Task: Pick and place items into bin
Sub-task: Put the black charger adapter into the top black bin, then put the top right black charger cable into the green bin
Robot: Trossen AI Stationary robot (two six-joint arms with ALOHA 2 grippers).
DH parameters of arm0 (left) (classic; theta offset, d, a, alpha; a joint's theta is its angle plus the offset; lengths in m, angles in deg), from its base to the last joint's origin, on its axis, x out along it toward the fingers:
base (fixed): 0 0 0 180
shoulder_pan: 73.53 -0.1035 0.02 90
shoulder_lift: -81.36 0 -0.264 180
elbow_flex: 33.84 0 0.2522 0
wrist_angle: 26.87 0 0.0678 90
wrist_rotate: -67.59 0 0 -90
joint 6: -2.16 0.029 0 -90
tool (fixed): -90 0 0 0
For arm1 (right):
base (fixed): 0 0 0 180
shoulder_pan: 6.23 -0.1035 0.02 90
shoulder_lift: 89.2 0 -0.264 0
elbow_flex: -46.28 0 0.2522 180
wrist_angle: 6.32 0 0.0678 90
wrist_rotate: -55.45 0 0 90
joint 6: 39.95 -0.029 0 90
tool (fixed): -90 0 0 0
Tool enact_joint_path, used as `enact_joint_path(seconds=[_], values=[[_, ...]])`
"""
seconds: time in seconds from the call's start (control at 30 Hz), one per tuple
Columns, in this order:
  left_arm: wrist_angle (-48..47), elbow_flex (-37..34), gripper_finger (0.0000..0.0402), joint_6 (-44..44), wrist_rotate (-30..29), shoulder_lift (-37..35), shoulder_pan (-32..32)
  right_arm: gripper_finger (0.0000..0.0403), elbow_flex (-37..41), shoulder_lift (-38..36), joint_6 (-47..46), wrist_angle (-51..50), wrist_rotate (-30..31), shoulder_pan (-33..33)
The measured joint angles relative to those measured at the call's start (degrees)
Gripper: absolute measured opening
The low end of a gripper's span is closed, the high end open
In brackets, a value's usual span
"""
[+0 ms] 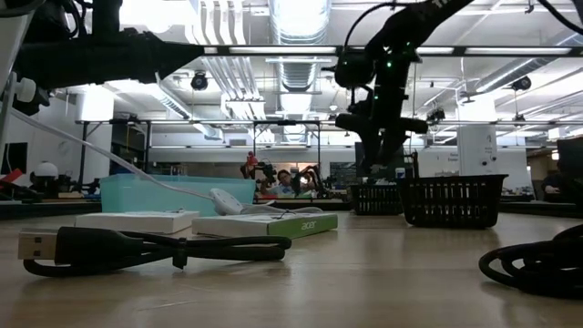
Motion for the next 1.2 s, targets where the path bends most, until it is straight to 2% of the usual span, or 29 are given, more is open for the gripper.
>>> enact_joint_path(seconds=[0.57, 0.87, 1.2], values=[[0.0, 0.0, 0.0217, 0.0, 0.0, 0.0, 0.0, 0.0134, 0.0, 2.7, 0.9, -0.3, 0.2, 3.5], [0.0, 0.0, 0.0217, 0.0, 0.0, 0.0, 0.0, 0.0198, 0.0, 3.3, 1.3, -0.3, 0.2, 3.6], [0.0, 0.0, 0.0217, 0.0, 0.0, 0.0, 0.0, 0.0206, -0.1, 2.4, 5.0, -0.9, -0.5, 3.5]])
